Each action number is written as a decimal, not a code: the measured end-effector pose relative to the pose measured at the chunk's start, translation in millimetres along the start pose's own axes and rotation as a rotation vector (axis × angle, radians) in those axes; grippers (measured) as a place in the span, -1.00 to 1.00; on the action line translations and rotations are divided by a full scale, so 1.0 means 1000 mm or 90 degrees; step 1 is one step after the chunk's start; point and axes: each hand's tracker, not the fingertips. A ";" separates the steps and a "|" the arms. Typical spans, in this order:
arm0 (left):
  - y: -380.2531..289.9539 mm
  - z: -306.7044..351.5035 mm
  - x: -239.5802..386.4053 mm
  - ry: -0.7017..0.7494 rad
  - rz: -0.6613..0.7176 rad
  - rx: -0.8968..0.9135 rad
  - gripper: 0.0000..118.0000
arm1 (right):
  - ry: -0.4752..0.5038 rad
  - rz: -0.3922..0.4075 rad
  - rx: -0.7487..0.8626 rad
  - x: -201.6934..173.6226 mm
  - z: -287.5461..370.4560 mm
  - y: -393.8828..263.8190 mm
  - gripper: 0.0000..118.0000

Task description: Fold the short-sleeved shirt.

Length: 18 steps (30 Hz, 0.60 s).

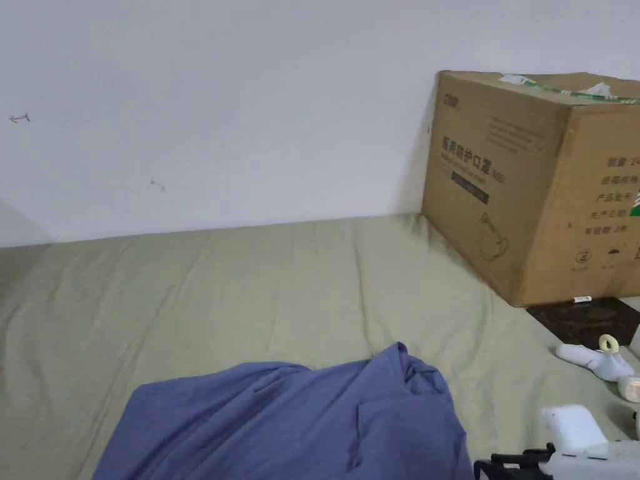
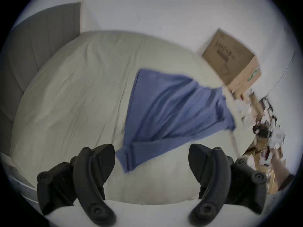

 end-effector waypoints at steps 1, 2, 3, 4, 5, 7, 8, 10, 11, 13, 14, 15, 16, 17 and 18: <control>0.002 0.011 0.007 -0.007 0.011 0.047 0.65 | 0.000 0.001 0.036 -0.010 0.008 0.005 0.23; 0.003 0.023 0.015 -0.012 0.019 0.097 0.63 | 0.008 -0.004 0.081 -0.022 0.017 0.011 0.22; 0.002 0.035 0.022 -0.014 0.021 0.154 0.56 | 0.024 -0.012 0.125 -0.031 0.024 0.015 0.19; 0.000 0.044 0.029 -0.015 0.026 0.196 0.40 | 0.035 -0.020 0.166 -0.039 0.032 0.016 0.09; -0.003 0.054 0.037 -0.021 0.030 0.239 0.07 | 0.039 -0.025 0.212 -0.050 0.040 0.018 -0.25; -0.007 0.065 0.048 -0.023 0.024 0.301 -0.54 | 0.015 -0.019 0.269 -0.068 0.050 0.020 -0.80; -0.009 0.071 0.053 -0.026 0.023 0.330 -0.66 | -0.011 -0.017 0.297 -0.076 0.054 0.020 -0.87; -0.016 0.076 0.058 -0.002 0.046 0.351 -0.97 | -0.007 -0.037 0.344 -0.083 0.062 0.019 -0.93; -0.021 0.079 0.057 -0.005 0.054 0.364 -0.98 | 0.035 -0.050 0.345 -0.082 0.061 0.020 -1.00; -0.019 0.084 0.053 -0.036 0.070 0.366 -0.99 | 0.047 -0.052 0.338 -0.082 0.062 0.023 -1.00; -0.015 0.084 0.052 -0.019 0.061 0.352 -0.99 | 0.045 -0.048 0.333 -0.083 0.062 0.025 -1.00; -0.009 0.083 0.050 0.012 0.048 0.328 -0.99 | 0.044 -0.044 0.328 -0.083 0.062 0.027 -1.00; 0.000 0.080 0.045 0.051 0.034 0.287 -0.99 | 0.047 -0.040 0.320 -0.082 0.062 0.029 -1.00; 0.011 0.071 0.037 0.070 0.028 0.205 -0.99 | 0.053 -0.040 0.309 -0.081 0.061 0.030 -1.00; 0.022 0.059 0.027 0.073 0.025 0.103 -0.99 | 0.064 -0.044 0.300 -0.080 0.059 0.029 -1.00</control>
